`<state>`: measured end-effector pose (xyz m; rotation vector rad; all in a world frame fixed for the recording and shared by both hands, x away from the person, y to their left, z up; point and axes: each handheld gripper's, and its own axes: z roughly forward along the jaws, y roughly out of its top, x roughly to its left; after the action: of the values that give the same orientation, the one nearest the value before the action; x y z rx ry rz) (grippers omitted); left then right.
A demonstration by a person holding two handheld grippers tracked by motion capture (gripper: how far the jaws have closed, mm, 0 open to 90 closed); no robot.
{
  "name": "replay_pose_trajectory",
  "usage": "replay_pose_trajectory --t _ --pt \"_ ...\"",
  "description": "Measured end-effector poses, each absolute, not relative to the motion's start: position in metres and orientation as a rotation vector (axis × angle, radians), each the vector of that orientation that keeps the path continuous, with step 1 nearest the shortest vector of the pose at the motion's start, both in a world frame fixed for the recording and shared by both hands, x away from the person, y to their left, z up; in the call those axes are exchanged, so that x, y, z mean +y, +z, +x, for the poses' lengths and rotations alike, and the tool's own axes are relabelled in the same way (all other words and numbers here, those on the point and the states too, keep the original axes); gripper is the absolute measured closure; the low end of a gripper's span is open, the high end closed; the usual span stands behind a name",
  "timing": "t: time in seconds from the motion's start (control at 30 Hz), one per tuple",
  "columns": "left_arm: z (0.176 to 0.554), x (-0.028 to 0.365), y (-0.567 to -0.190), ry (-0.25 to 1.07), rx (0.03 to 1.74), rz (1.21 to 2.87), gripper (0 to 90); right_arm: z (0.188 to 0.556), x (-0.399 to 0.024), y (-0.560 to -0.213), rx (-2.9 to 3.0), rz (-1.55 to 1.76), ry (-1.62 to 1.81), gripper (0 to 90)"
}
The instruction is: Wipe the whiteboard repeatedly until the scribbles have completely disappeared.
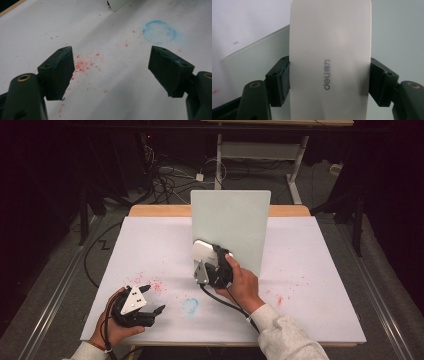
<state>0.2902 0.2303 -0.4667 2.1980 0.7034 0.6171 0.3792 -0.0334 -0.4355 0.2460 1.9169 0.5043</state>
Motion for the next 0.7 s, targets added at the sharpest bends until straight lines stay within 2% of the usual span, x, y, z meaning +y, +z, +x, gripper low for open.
replay_pose_trajectory --t 0.13,0.23,0.7 --pt "0.289 0.231 -0.466 0.62 0.706 2.194 20.1 0.386 -0.041 -0.413 1.865 0.326 0.551 30.9" --pt "0.288 0.232 -0.466 0.622 0.707 2.195 20.1 0.388 -0.046 -0.41 1.888 0.352 0.577 30.8" --pt "0.289 0.23 -0.466 0.621 0.703 2.2 20.1 0.367 -0.039 -0.47 2.09 0.171 0.428 30.7"
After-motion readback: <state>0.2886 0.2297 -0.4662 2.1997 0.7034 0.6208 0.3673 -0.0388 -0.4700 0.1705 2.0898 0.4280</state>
